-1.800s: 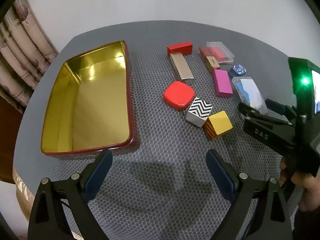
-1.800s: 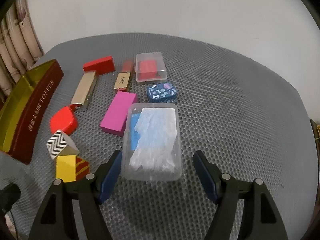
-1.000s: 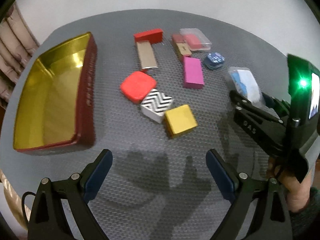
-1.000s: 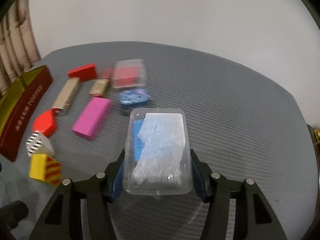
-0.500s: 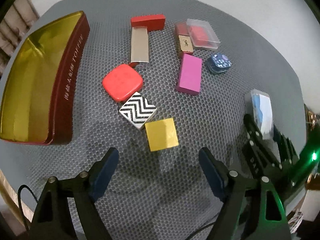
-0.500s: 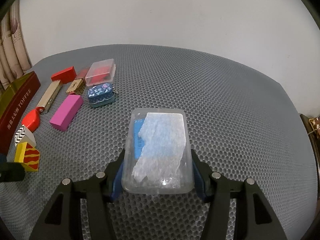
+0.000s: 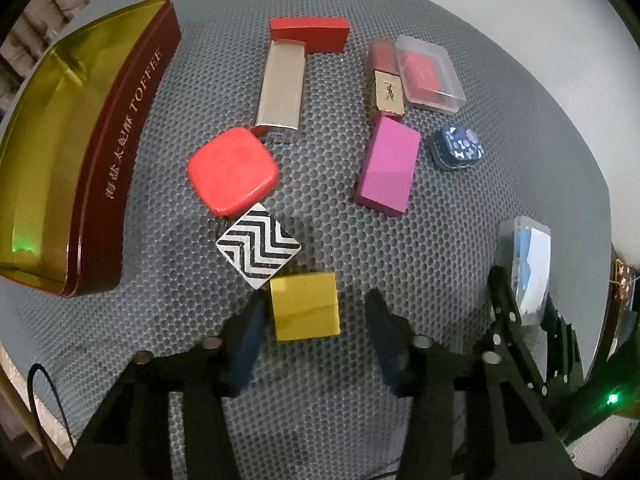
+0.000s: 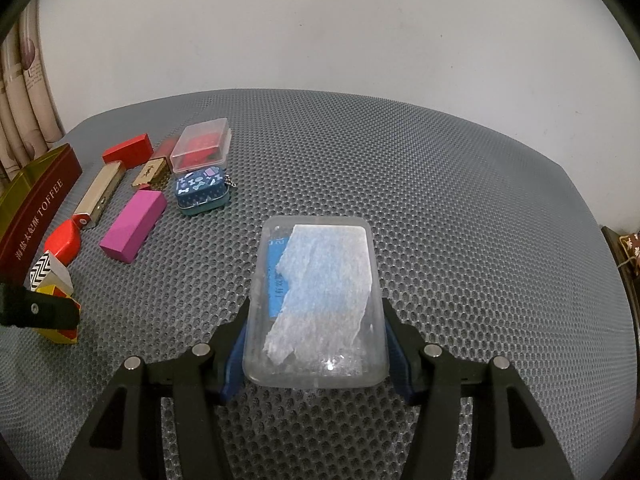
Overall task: Organize rigid objects
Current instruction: 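Grasp the yellow cube with the left gripper while the right gripper holds the clear box, then carry the yellow cube into the gold tin and open the left gripper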
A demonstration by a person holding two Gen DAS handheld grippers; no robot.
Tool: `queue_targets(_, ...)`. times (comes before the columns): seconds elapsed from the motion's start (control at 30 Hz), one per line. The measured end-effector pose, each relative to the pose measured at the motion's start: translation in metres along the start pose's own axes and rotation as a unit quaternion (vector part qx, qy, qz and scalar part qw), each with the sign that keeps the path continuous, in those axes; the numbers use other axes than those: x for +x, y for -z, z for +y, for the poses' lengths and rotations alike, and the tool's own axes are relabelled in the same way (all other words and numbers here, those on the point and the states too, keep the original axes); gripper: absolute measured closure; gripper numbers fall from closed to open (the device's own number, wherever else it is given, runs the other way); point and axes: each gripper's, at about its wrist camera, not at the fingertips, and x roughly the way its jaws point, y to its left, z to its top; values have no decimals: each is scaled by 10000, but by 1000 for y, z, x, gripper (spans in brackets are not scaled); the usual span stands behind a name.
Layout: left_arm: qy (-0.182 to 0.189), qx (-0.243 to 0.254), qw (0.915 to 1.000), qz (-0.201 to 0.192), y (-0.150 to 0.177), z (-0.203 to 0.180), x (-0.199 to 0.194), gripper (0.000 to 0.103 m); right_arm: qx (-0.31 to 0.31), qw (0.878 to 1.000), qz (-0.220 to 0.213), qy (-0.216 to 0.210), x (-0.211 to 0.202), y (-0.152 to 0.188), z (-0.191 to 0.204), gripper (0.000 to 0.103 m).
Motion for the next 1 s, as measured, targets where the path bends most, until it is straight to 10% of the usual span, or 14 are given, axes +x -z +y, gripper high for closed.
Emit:
queue_targets(0.83, -178, 1162, 9919, -489, 30, 12, -55, 75, 12, 10000, -2, 24, -6, 6, -4, 44)
queue_targets(1.0, -412, 1261, 9875, -846, -10, 37, -88, 75, 13, 10000, -1, 33, -7, 6, -4, 44)
